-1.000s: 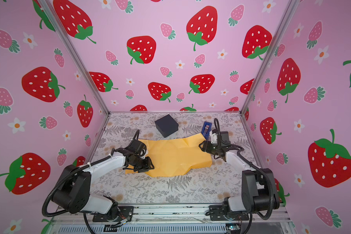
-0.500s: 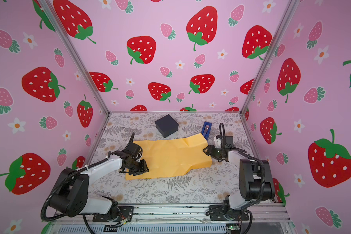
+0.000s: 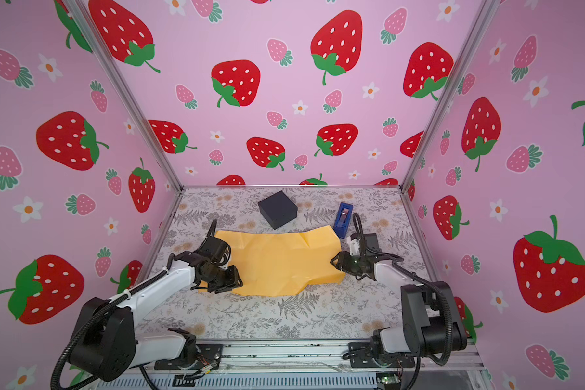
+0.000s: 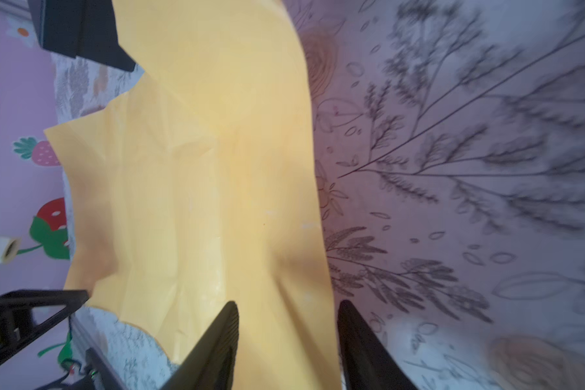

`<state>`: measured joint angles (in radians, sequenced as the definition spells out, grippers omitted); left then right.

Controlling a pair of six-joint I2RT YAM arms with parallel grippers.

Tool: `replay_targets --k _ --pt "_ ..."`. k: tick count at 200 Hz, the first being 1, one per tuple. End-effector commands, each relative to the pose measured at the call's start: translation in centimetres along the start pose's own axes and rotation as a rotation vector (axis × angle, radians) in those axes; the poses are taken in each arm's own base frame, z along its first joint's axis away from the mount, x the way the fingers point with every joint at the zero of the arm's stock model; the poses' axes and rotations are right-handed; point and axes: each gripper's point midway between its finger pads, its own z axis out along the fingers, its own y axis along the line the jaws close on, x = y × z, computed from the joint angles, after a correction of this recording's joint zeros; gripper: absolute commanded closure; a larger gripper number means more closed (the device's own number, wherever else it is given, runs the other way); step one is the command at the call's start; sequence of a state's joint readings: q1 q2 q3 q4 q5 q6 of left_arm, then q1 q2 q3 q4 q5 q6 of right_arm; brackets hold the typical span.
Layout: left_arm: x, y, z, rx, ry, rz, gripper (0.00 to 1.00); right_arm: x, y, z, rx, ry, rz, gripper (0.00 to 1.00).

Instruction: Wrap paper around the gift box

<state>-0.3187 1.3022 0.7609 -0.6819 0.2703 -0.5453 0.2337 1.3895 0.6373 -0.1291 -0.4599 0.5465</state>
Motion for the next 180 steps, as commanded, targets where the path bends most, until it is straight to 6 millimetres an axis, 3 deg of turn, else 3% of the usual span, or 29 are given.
replay_targets --k 1,21,40,70,89,113,136,160,180 --pt "-1.3 -1.2 -2.1 0.007 -0.029 0.042 0.54 -3.8 0.3 -2.5 0.114 -0.124 -0.044 0.45" --pt "-1.6 -1.4 -2.0 0.006 -0.027 0.054 0.54 -6.1 3.0 -3.5 0.081 -0.185 -0.079 0.45" --pt "-1.0 -1.5 -0.9 0.028 0.024 0.047 0.55 -7.3 5.6 -2.9 0.021 -0.187 -0.106 0.45" --pt "0.3 -1.1 1.0 0.053 0.073 0.018 0.56 -8.1 10.6 0.2 -0.164 -0.143 -0.155 0.44" --pt "1.0 -0.5 1.8 0.047 0.096 -0.001 0.55 -8.3 11.9 2.6 -0.218 -0.112 -0.151 0.44" --pt "1.9 0.0 2.7 0.046 0.116 -0.022 0.56 -9.0 11.2 5.2 -0.211 -0.106 -0.130 0.44" --pt "2.2 0.4 3.0 0.030 0.115 -0.032 0.55 -10.0 9.3 7.5 -0.130 -0.113 -0.137 0.44" --pt "2.3 1.2 3.1 -0.006 0.106 -0.052 0.54 -9.8 5.6 9.4 -0.014 -0.100 -0.098 0.44" --pt "2.3 1.6 3.1 -0.026 0.093 -0.063 0.53 -9.7 2.3 9.5 0.105 -0.105 -0.058 0.45"
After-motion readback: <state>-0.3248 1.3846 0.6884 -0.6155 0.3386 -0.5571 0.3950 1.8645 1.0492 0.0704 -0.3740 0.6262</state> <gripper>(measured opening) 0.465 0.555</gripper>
